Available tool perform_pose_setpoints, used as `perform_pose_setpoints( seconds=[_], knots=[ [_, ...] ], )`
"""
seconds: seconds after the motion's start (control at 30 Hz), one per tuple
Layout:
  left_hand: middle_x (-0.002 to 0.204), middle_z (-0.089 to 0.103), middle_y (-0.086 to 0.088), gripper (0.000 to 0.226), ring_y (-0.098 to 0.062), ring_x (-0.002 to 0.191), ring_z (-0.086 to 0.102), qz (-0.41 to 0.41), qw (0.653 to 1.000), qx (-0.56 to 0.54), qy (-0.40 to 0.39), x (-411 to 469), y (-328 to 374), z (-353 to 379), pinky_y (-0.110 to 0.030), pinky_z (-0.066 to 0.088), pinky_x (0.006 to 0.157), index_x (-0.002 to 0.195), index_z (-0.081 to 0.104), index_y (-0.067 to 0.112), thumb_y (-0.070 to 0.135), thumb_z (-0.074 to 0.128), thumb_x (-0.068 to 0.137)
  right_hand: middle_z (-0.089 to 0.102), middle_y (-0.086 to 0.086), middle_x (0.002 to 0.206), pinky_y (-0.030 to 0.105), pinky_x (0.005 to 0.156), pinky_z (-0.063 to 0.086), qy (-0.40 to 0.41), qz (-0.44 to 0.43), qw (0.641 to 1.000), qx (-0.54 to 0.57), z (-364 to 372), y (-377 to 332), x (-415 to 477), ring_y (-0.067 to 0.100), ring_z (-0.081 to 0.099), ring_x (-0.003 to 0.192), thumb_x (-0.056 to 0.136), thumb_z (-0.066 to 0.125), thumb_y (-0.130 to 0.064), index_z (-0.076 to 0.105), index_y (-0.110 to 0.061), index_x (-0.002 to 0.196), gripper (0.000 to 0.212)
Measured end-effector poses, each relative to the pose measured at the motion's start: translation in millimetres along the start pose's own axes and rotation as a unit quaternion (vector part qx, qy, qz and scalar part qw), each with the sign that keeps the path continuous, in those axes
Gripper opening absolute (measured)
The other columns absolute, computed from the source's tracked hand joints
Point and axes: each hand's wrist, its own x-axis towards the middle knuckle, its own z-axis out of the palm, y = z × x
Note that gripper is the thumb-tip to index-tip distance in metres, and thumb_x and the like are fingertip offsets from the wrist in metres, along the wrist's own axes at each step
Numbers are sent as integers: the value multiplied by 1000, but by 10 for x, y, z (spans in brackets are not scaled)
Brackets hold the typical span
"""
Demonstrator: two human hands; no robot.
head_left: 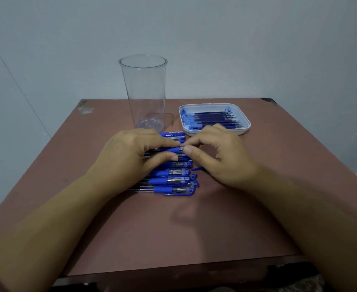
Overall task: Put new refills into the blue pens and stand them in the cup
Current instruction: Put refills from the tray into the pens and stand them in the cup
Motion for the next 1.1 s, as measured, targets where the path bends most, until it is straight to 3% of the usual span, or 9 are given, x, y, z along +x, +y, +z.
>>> perform_pose_setpoints(
  seconds=[0.23, 0.4, 0.53, 0.6, 0.73, 0.83, 0.93, 1.1],
  knots=[
    [89, 61, 27, 29, 9, 80, 58, 4, 1000, -5, -10, -2, 8, -18, -14, 48, 74, 113, 71, 30, 41, 61, 88, 68, -9, 83, 25, 75, 45, 27, -4, 1000, 1, -4, 41, -44, 15, 58, 81, 87, 64, -32, 74, -20, 91, 16],
    [90, 70, 22, 25, 8, 75, 61, -15, 999, -28, -3, -21, 31, -18, -5, 41, 67, 107, 74, 30, 40, 59, 89, 68, -12, 87, 17, 78, 44, 63, -34, 997, 8, -33, 4, -76, 8, 57, 83, 84, 70, -21, 75, -16, 96, 13],
    [94, 64, 28, 27, 17, 80, 58, -10, 999, -32, 4, -25, 16, -25, -5, 41, 72, 109, 73, 30, 41, 60, 89, 70, -11, 96, 23, 83, 48, 49, -20, 998, 26, -56, -16, -111, 12, 61, 90, 82, 74, -25, 72, -19, 107, 26],
    [96, 64, 28, 28, 13, 84, 60, -3, 999, -32, 8, -19, 21, -24, -7, 44, 75, 110, 72, 30, 43, 60, 88, 70, -11, 97, 23, 84, 48, 42, -3, 998, 37, -79, -13, -129, 10, 61, 92, 84, 70, -31, 70, -20, 112, 29],
    [98, 64, 26, 29, 5, 88, 64, 5, 1000, -31, 4, -13, 29, -14, -14, 49, 77, 111, 72, 31, 45, 60, 88, 70, -7, 87, 26, 77, 47, 41, -23, 999, 10, -68, 8, -127, 10, 61, 83, 90, 64, -30, 73, -16, 96, 17],
    [97, 65, 26, 30, 6, 87, 63, 1, 1000, -27, 0, -12, 20, -11, -14, 49, 76, 111, 71, 33, 47, 59, 87, 68, -6, 90, 28, 78, 48, 44, -43, 998, 2, -58, 29, -120, 12, 60, 85, 85, 72, -22, 71, -13, 100, 18],
    [96, 68, 22, 31, 4, 84, 64, -5, 1000, -23, 1, -7, 7, -14, -18, 50, 74, 110, 72, 31, 47, 59, 87, 65, -7, 98, 27, 83, 45, 55, -68, 996, -32, -70, 51, -122, 16, 58, 90, 84, 74, -28, 69, -12, 106, 28],
    [92, 67, 23, 30, 5, 80, 62, -7, 1000, -22, -3, -7, -9, 1, -23, 52, 72, 110, 72, 32, 47, 60, 87, 67, -1, 90, 34, 79, 44, 68, -103, 991, -52, -51, 80, -106, 16, 57, 85, 90, 66, -20, 70, -9, 93, 12]
  ],
)
